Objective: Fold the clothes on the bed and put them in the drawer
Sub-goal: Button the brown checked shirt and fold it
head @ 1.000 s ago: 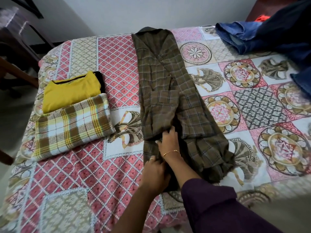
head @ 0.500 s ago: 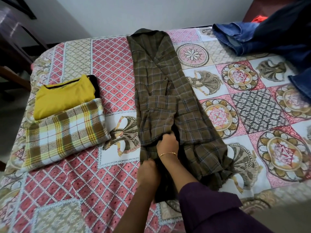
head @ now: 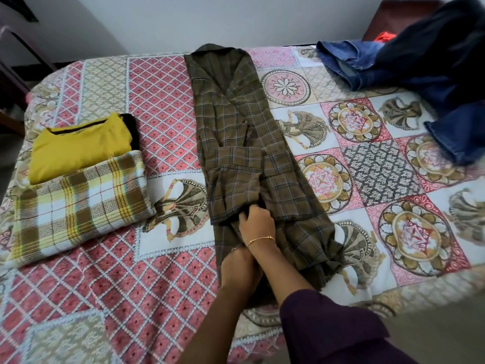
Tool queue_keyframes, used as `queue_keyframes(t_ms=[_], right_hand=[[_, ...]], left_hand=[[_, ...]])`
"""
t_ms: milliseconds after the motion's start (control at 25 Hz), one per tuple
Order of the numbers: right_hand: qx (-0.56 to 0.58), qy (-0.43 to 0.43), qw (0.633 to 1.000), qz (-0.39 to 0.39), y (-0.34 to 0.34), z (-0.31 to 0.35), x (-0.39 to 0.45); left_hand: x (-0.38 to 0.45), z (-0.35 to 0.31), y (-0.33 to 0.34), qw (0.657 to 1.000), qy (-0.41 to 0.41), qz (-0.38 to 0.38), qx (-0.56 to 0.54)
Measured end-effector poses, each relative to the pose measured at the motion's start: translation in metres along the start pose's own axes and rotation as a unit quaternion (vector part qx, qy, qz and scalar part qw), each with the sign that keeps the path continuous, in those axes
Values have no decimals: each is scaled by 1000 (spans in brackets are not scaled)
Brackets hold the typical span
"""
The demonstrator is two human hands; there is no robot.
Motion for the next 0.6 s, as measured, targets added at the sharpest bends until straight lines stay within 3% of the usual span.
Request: queue_keyframes(t_ms=[80,200,320,520,600], right_hand=[[-24,-25,999,-17,-1,-3,-5],[-88,-83,992,-19,-2,-7,-7],[-159,-117,980,39,11,-11,-12],[-210,-85,972,58,22,-26,-13],[-158,-52,985,33,21,-26,-19]], left_hand=[[-4,6,0,996,33,-84,-4],[-12,37,8,988,-40,-148,-24],[-20,62,13,971,-151,-119,-140],[-35,74,22,964,-198,-82,-156],[-39,78,11,967,-195,-107,-123]])
Point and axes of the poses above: each hand's wrist, its own x-axis towards the middle knuckle, its own y-axis out of the palm, z = x × y, the point moved 9 cm from there along x, towards the middle knuckle, and after that the axes turned 1 degree about -x, right-handed, at the moved point
